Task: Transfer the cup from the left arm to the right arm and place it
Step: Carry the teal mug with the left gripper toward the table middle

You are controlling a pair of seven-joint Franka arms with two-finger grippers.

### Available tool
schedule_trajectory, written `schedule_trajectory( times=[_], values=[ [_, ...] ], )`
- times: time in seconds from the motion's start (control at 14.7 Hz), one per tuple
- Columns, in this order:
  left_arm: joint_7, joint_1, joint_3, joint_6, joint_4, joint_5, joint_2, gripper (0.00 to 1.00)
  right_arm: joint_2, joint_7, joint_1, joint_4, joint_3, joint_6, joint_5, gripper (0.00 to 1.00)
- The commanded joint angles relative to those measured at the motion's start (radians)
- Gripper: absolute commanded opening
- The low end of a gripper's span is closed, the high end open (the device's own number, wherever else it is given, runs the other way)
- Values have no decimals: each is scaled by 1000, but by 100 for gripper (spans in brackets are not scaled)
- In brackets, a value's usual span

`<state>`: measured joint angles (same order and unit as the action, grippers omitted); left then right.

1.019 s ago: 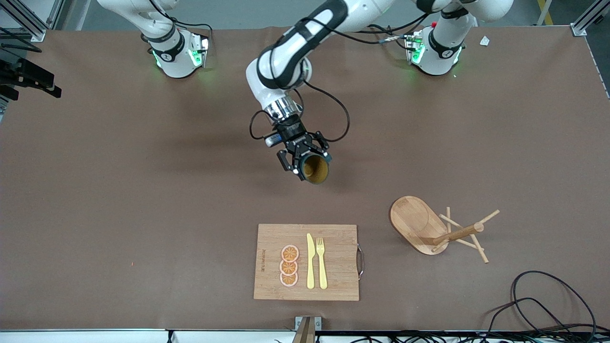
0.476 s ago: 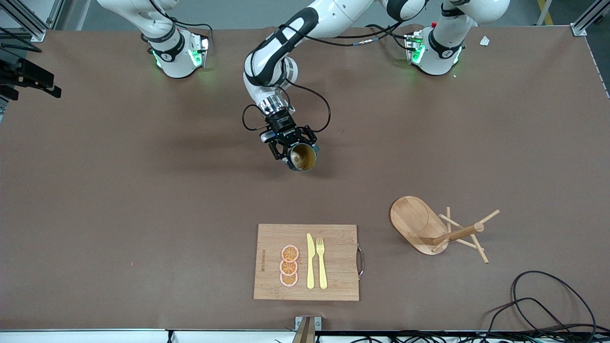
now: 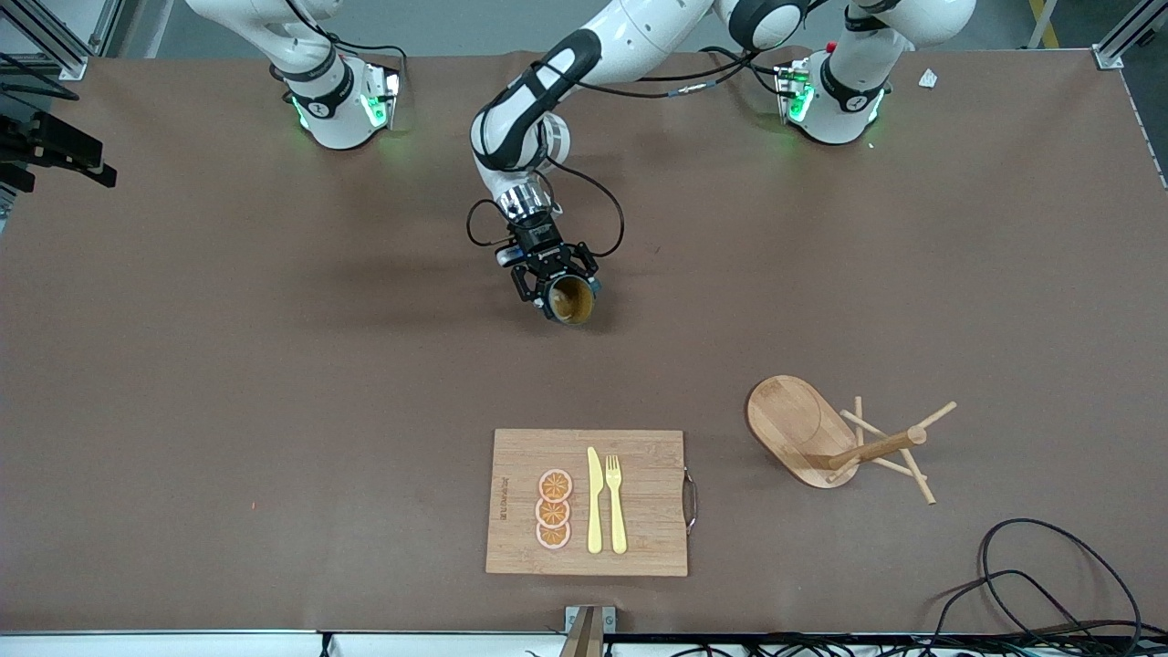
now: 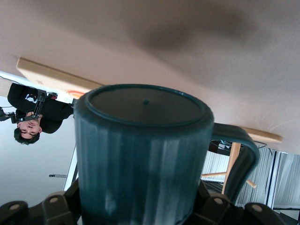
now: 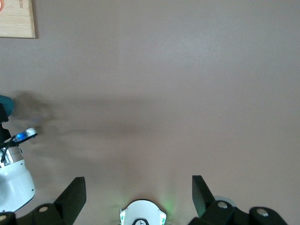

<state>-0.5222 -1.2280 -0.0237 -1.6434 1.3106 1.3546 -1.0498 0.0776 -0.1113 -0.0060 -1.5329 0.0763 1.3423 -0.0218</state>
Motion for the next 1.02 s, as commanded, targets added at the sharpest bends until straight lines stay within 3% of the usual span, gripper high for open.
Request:
schedule_trajectory(
  times=[0.0, 0.34, 0.82, 0.88, 0.95],
  values=[
    [13, -1, -5, 2, -30, 15, -24, 23, 25, -16, -17, -24, -7, 0, -10, 100],
    [47, -2, -15, -25, -31, 15, -45, 25, 25, -16, -17, -26, -6, -2, -10, 100],
    [91, -1, -53, -32, -37, 11, -47, 46, 25, -18, -19, -26, -6, -2, -10, 100],
    [94, -1, -55, -32, -39, 8, -49, 61, 25, -18, -19, -26, -6, -2, -10, 100],
    [91, -1, -55, -42, -39, 5, -47, 100, 25, -18, -19, -26, -6, -2, -10, 100]
  ],
)
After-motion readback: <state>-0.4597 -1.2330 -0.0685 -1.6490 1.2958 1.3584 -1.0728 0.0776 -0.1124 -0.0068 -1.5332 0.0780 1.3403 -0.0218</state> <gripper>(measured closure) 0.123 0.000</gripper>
